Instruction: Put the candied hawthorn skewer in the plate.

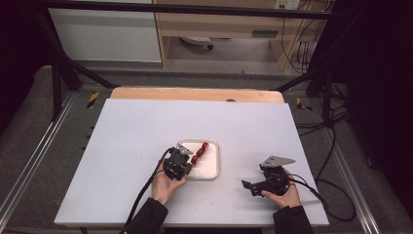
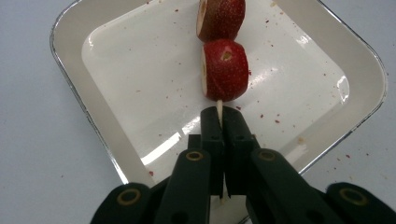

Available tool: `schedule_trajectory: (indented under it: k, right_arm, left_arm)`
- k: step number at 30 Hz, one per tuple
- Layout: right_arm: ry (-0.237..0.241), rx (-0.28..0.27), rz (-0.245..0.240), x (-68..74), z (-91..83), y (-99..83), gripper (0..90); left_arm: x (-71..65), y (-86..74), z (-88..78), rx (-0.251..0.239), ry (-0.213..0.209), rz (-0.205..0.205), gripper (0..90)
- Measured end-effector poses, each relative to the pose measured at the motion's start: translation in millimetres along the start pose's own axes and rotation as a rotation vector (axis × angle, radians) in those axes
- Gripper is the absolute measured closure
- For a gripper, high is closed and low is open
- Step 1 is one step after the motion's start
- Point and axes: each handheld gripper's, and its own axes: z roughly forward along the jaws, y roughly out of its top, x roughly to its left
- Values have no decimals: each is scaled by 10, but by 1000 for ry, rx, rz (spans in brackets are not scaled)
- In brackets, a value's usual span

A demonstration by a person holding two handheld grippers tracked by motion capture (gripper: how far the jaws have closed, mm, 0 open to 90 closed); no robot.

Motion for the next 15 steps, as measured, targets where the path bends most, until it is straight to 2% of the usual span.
schedule_trajectory:
  k: [9, 13, 15]
  right_arm:
    - [-4, 0, -1, 0, -6, 1, 15]
    - [-5, 0, 2, 0, -11, 2, 14]
    - [-7, -2, 0, -2, -12, 3, 14]
  left_arm:
    - [7, -3, -25, 1, -4, 18, 838]
    - [17, -8, -63, -5, -4, 36, 774]
    - [35, -8, -91, -8, 0, 48, 713]
